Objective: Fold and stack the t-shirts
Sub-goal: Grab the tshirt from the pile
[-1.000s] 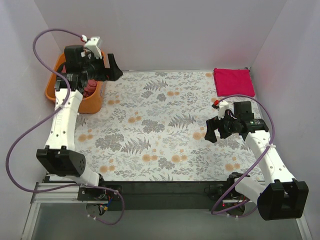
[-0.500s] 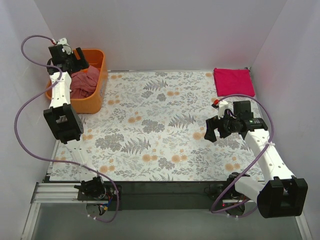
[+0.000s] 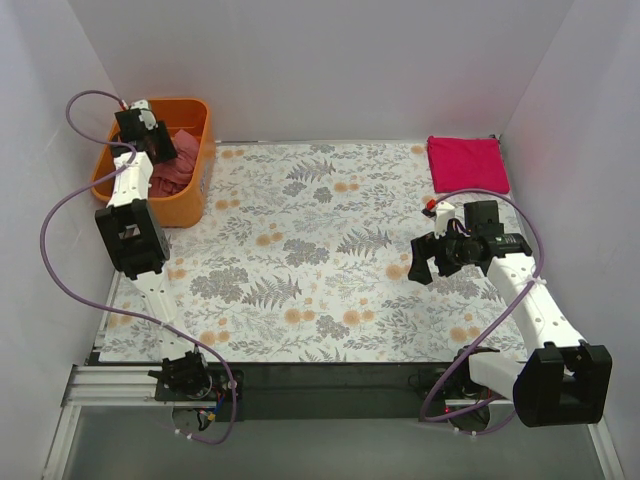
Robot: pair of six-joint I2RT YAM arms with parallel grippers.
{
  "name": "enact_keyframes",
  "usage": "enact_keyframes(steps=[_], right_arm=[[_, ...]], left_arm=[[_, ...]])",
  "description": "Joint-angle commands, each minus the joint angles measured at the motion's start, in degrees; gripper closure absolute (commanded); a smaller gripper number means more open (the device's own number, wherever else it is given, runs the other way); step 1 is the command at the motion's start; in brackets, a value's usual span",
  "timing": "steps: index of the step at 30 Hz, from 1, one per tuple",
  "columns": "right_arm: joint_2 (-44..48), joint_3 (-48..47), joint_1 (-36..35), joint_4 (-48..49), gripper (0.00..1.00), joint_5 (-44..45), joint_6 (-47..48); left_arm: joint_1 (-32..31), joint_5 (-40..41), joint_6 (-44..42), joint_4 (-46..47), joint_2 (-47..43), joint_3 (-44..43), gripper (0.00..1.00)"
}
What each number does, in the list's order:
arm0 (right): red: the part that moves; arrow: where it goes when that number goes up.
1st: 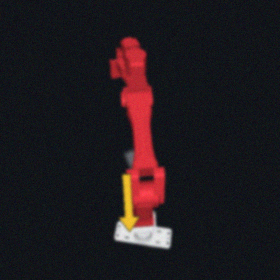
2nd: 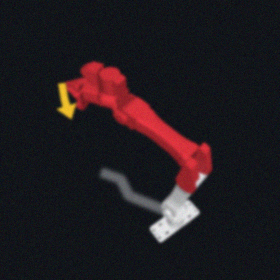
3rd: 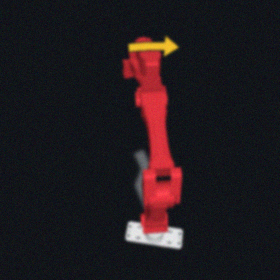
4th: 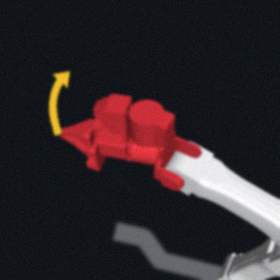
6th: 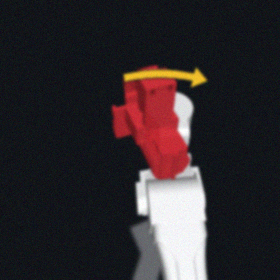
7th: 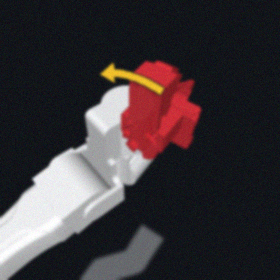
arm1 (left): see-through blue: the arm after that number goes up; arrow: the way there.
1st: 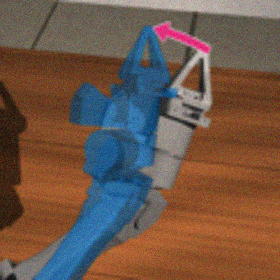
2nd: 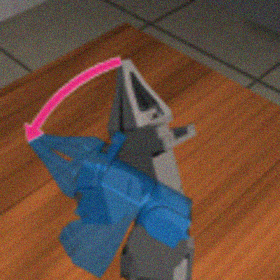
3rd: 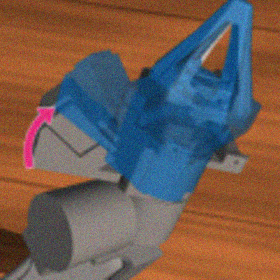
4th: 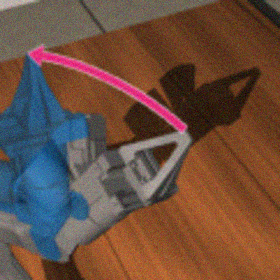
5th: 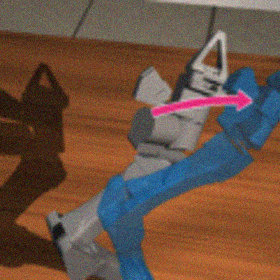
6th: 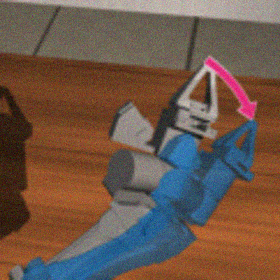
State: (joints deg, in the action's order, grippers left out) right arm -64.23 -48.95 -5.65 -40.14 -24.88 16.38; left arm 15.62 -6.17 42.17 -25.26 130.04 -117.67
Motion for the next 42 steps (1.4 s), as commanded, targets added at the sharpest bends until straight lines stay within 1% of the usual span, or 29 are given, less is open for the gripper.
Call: enact_keyframes(steps=[1, 2, 5, 6, 11, 18, 21, 24, 25, 27, 30, 32, 34, 36, 37, 38, 42], right_arm=[[-0.5, 0.1, 0.2, 1.1, 0.02, -1.3, -0.6], [-0.6, 0.1, 0.2, 1.1, 0.02, -1.5, -0.6], [-0.5, 0.2, 0.2, 1.1, 0.02, -1.4, -0.5], [-0.6, 0.2, 0.2, 1.1, 0.01, -1.6, -0.6], [-0.2, 0.3, 0.2, 1.3, 0.02, -2.0, -0.5], [0.9, 0.3, 0.2, 1.4, 0.01, -2.2, -0.6], [1.1, 0.4, 0.2, 1.6, 0.02, -2.3, -0.6], [1.4, 0.4, 0.2, 1.6, 0.02, -2.2, -0.6], [1.7, 0.5, 0.2, 1.6, 0.01, -2.2, -0.6], [1.9, 0.4, 0.2, 1.6, 0.02, -2.3, -0.6], [2.1, 0.5, 0.2, 1.6, 0.02, -2.2, -0.6], [2.4, 0.5, 0.2, 1.6, 0.02, -2.2, -0.6], [2.5, 0.4, 0.3, 1.6, 0.02, -2.2, -0.6], [2.4, 0.5, 0.3, 1.7, 0.02, -2.1, -0.7], [2.7, 0.5, 0.3, 1.6, 0.02, -2.0, -0.7], [2.7, 0.5, 0.2, 1.8, 0.02, -1.9, -0.7], [3.1, 0.5, 0.4, 1.6, 0.01, -2.0, -0.7]], left_arm=[[0.1, 2.0, -1.4, 1.6, -1.5, -0.9, 0.63], [0.1, 2.0, -1.3, 1.6, -2.1, -1.3, 0.69], [0.5, 1.5, -1.0, 1.6, -3.4, -3.7, 0.98], [0.7, 1.3, -1.0, 1.9, -4.5, -5.2, 1.0], [2.1, -0.2, -1.2, 2.6, -8.6, -11.2, 1.0], [4.7, -5.2, 0.6, 10.3, -16.1, -13.8, 1.0], [4.9, -8.1, 3.3, 14.0, -18.8, -14.1, 1.0], [4.8, -11.6, 7.9, 18.0, -20.5, -15.7, 1.0], [4.8, -12.0, 11.2, 18.8, -20.6, -16.9, 1.0], [4.8, -13.9, 14.8, 20.9, -20.4, -21.0, 1.0], [4.2, -16.0, 21.9, 24.9, -21.6, -23.7, 1.0], [2.8, -16.8, 25.9, 28.1, -22.8, -23.3, 1.0], [1.4, -17.2, 28.1, 31.7, -24.8, -23.1, 1.0], [-1.1, -17.3, 31.3, 34.4, -26.0, -23.3, 1.0], [-2.1, -17.2, 31.7, 34.8, -26.7, -24.4, 1.0], [-4.4, -17.0, 31.8, 35.1, -26.9, -25.1, 1.0], [-8.7, -15.3, 32.8, 38.1, -28.9, -26.3, 1.0]])
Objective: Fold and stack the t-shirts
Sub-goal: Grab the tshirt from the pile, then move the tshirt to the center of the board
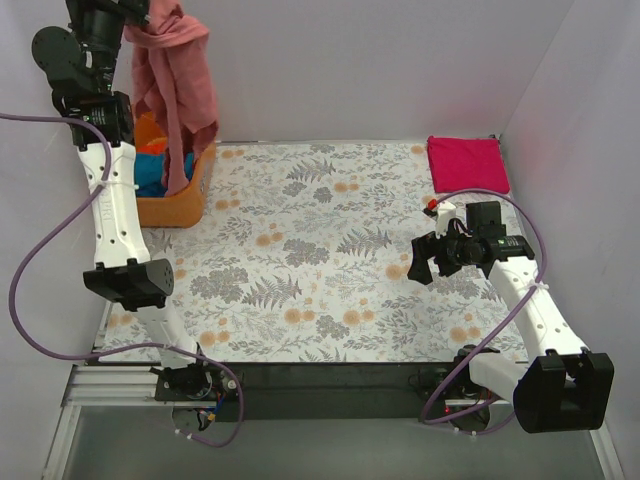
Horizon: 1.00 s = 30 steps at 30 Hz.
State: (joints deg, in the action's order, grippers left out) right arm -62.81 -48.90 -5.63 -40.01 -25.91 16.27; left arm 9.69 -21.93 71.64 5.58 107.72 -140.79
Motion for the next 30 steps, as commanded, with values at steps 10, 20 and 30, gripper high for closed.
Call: enact_keyframes(steps=[10, 20, 30], right_arm=[[1.5, 0.5, 0.4, 1.7, 0.02, -1.1, -0.6], [2.0, 0.0, 0.9, 0.7, 0.02, 0.5, 1.2], [-2.2, -1.7, -1.0, -0.4, 0.02, -5.2, 3.6]], left_arm=[[-3.4, 2.3, 14.1, 14.4, -10.9, 1.2, 1.0], [-7.6, -14.3, 20.5, 12.2, -26.9, 50.9, 1.0], [-7.7, -16.9, -10.8, -19.3, -33.7, 73.1, 0.19]])
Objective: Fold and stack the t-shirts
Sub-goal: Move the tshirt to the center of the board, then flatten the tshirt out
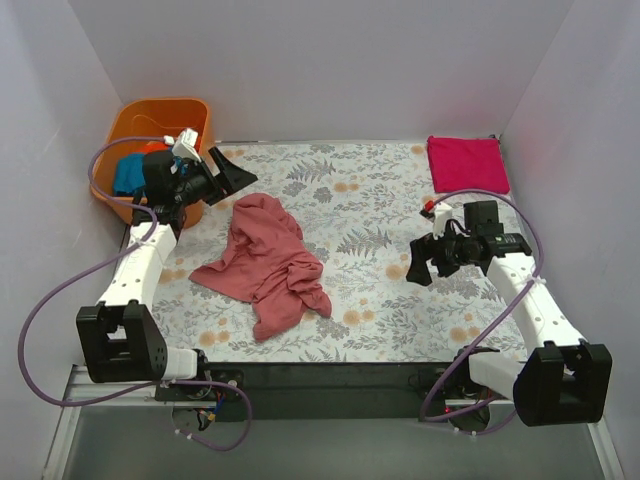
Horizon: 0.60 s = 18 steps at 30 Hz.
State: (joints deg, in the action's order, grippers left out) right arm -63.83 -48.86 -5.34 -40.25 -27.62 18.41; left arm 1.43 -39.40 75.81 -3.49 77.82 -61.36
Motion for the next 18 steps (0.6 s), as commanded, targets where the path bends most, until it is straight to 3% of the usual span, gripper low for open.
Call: enact_keyframes(steps=[1, 4, 5, 8, 14, 18], right_arm=[[-1.7, -1.8, -3.4, 0.3, 0.02, -3.8, 1.4], [-4.4, -1.6, -9.7, 2.7, 0.02, -4.2, 0.1], [-5.2, -1.3, -11.1, 3.5, 0.02, -4.8, -0.3], [-8.5, -1.3, -17.2, 7.6, 0.02, -5.8, -1.4], [-15.8, -2.6, -32.1, 18.4, 0.02, -4.5, -5.1], [-23.0, -4.4, -39.6, 23.9, 0.03, -2.1, -6.2]], left_arm=[[0.6, 1.8, -20.0, -12.8, -3.4, -7.5, 0.18], [0.8, 3.2, -29.0, -23.6, -1.6, -11.8, 0.18], [0.8, 2.2, -36.3, -30.4, -1.2, -12.5, 0.18], [0.8, 5.5, -45.1, -39.8, -1.4, -11.5, 0.18], [0.8, 14.5, -53.8, -48.7, -4.3, -3.1, 0.23], [0.8, 18.3, -59.5, -49.2, -7.2, 3.0, 0.23]])
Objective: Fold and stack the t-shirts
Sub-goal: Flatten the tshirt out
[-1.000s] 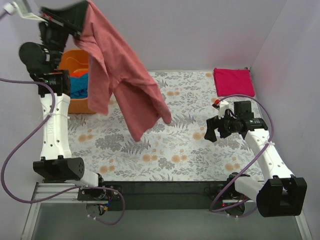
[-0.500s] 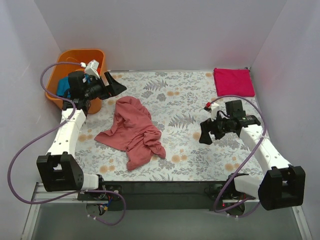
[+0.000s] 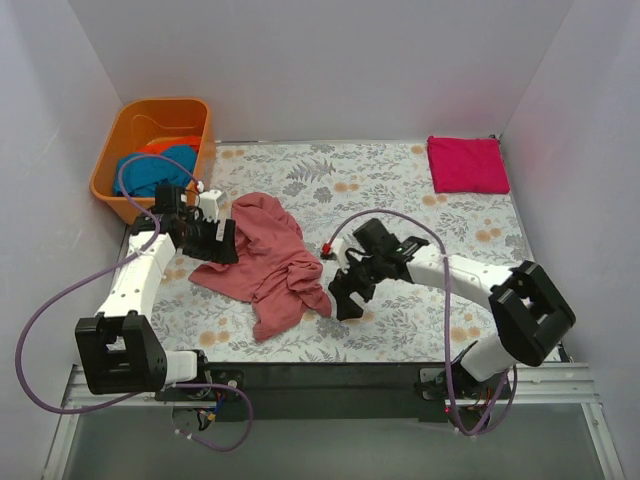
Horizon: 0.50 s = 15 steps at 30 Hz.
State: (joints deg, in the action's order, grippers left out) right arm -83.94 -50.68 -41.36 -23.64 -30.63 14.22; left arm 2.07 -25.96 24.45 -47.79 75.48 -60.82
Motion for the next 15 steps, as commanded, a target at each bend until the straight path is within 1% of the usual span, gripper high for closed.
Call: enact_keyframes(steps=[1, 3, 6, 9, 10, 12, 13, 14, 15], right_arm=[[-4.2, -3.3, -5.5, 7.9, 0.03, 2.2, -2.1], [-7.5, -3.9, -6.6, 10.2, 0.04, 3.6, -2.8], [-11.2, -5.7, -7.8, 11.7, 0.06, 5.8, -4.2], [-13.3, -6.7, -8.2, 13.2, 0.15, 7.0, -5.2], [-13.8, -7.0, -8.2, 13.7, 0.25, 7.3, -5.3], [-14.7, -7.3, -8.2, 13.7, 0.41, 8.4, -5.4], [-14.6, -7.4, -8.1, 13.4, 0.61, 9.1, -5.2], [-13.6, -7.0, -8.0, 13.0, 0.73, 9.6, -4.9], [-12.8, -6.6, -7.8, 12.8, 0.89, 10.1, -4.8]], left_arm=[[0.1, 6.9, -8.9, -4.6, -5.2, 4.1, 0.23], [0.0, 7.9, -9.9, -4.6, -4.5, 5.5, 0.22], [0.0, 10.2, -11.6, -2.1, -4.2, 8.5, 0.22], [0.0, 11.5, -11.6, 0.7, -2.6, 10.9, 0.22], [0.1, 12.4, -10.8, 2.7, -1.8, 11.3, 0.22], [0.1, 15.1, -10.5, 4.8, 0.7, 12.5, 0.22], [0.1, 15.8, -10.2, 7.0, 1.2, 12.7, 0.21], [0.1, 16.5, -9.6, 8.0, 1.7, 13.1, 0.21], [0.1, 17.6, -9.3, 8.7, 2.9, 13.4, 0.21]])
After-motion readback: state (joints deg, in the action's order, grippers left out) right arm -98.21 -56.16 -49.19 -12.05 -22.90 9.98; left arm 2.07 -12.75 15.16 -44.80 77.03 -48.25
